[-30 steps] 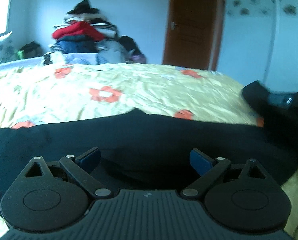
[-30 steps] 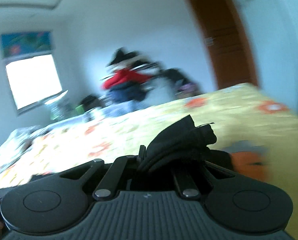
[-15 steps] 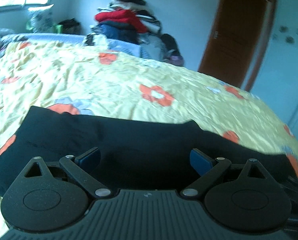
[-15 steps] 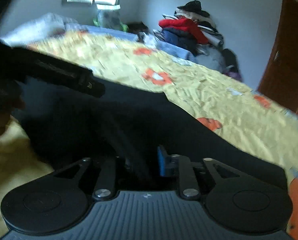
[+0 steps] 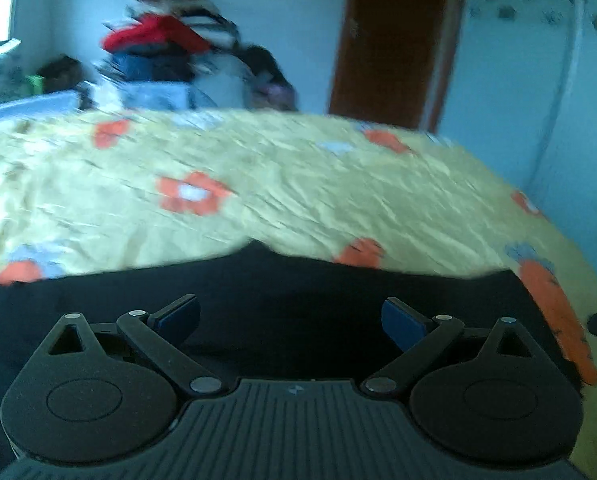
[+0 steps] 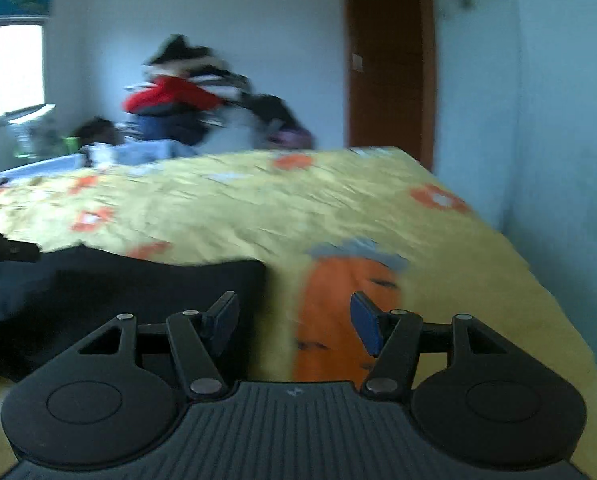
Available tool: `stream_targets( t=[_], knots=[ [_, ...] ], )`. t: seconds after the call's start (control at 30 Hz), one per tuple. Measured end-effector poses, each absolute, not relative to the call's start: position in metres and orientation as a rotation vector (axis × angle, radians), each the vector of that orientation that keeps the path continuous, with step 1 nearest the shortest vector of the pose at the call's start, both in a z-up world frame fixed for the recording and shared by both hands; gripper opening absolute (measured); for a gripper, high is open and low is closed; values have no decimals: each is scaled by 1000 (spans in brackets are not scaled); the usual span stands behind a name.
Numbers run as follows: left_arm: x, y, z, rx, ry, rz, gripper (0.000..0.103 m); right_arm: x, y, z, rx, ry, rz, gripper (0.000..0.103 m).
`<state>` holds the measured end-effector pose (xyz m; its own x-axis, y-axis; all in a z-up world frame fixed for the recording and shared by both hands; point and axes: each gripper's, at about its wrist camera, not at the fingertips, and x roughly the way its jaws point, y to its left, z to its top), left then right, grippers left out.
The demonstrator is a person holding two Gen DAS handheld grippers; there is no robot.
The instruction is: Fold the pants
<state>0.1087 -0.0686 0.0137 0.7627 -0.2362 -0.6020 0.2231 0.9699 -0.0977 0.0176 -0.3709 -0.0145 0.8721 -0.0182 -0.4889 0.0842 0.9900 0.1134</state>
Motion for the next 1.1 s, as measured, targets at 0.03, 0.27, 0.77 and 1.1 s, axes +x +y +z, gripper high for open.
stream_targets(
  t=[0.03, 0.27, 0.77, 1.1],
  knots=[
    [113, -78, 13, -16, 680, -281, 99, 16, -376, -19, 154, 518, -41, 62],
    [126, -164, -11, 144, 754, -408, 97, 31, -360, -40, -6, 680, 68, 76],
    [163, -241, -38, 299, 614, -286, 102, 0, -371, -20, 206, 541, 334, 76],
    [183, -231, -45, 219, 647, -250, 101, -13, -364, -13, 180, 660, 595, 85]
  ],
)
